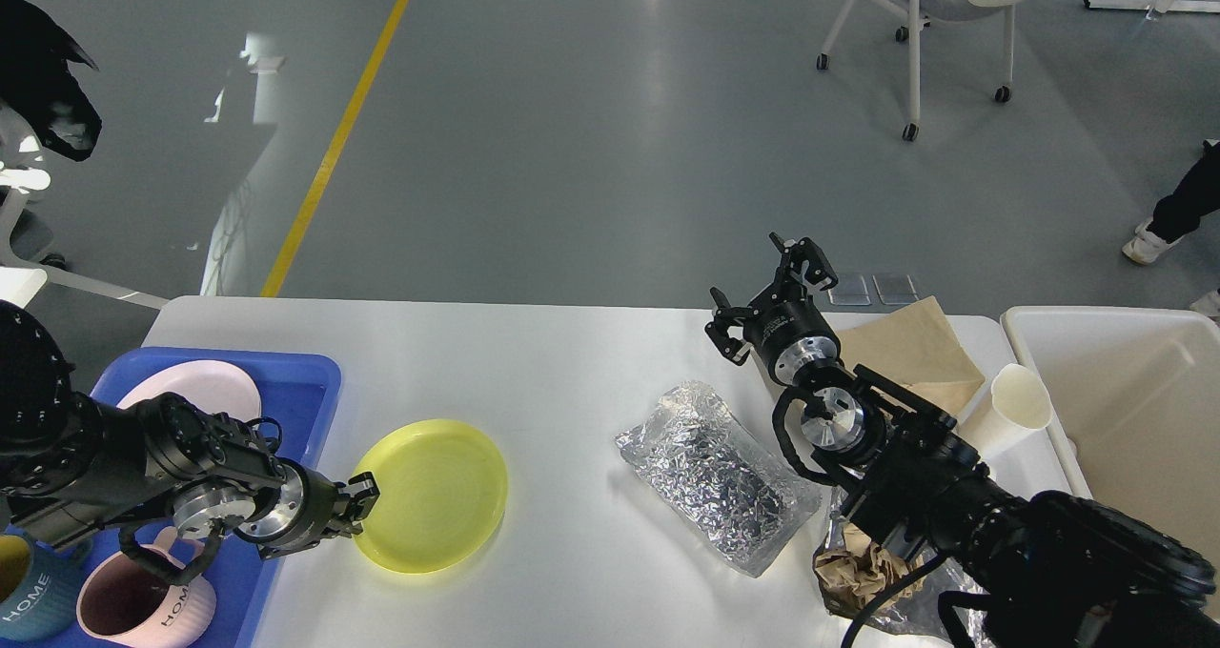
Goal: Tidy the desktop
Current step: 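Lift the yellow plate and lay it onto the white plate in the tray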
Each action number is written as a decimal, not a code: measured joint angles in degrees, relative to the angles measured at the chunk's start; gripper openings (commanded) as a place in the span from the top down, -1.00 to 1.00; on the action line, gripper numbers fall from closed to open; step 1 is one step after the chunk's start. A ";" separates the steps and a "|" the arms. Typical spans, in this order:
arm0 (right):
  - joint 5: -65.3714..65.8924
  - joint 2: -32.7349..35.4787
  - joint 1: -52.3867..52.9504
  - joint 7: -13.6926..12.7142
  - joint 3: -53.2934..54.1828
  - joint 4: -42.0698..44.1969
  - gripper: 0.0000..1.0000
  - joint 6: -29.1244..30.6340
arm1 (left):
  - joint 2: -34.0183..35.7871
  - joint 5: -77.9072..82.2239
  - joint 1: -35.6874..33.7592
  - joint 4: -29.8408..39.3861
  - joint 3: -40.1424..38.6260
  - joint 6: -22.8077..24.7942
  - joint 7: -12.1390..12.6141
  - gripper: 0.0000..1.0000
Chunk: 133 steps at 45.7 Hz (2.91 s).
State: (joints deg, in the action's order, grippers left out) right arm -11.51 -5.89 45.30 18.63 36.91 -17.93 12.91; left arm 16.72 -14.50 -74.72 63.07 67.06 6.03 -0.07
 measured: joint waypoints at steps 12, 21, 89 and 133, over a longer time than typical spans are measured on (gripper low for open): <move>0.00 0.00 -0.03 0.00 -0.01 0.00 -1.00 0.00 | 2.18 0.94 -3.91 0.23 0.37 8.52 0.63 1.00; 0.00 0.00 -0.04 0.00 -0.05 0.00 -1.00 0.00 | 7.72 5.81 -15.93 0.32 1.19 24.54 1.83 1.00; 0.00 0.00 -0.04 0.00 -0.05 0.01 -1.00 0.00 | 23.36 13.53 -1.26 -16.10 -3.25 9.08 3.45 1.00; 0.00 0.00 -0.04 0.00 -0.09 0.01 -1.00 0.00 | 21.69 13.78 10.57 -22.66 -9.41 1.84 4.04 -0.93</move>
State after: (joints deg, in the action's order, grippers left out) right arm -11.51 -5.89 45.26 18.63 36.82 -17.93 12.91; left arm 38.42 -0.72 -64.15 40.41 57.65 7.87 3.96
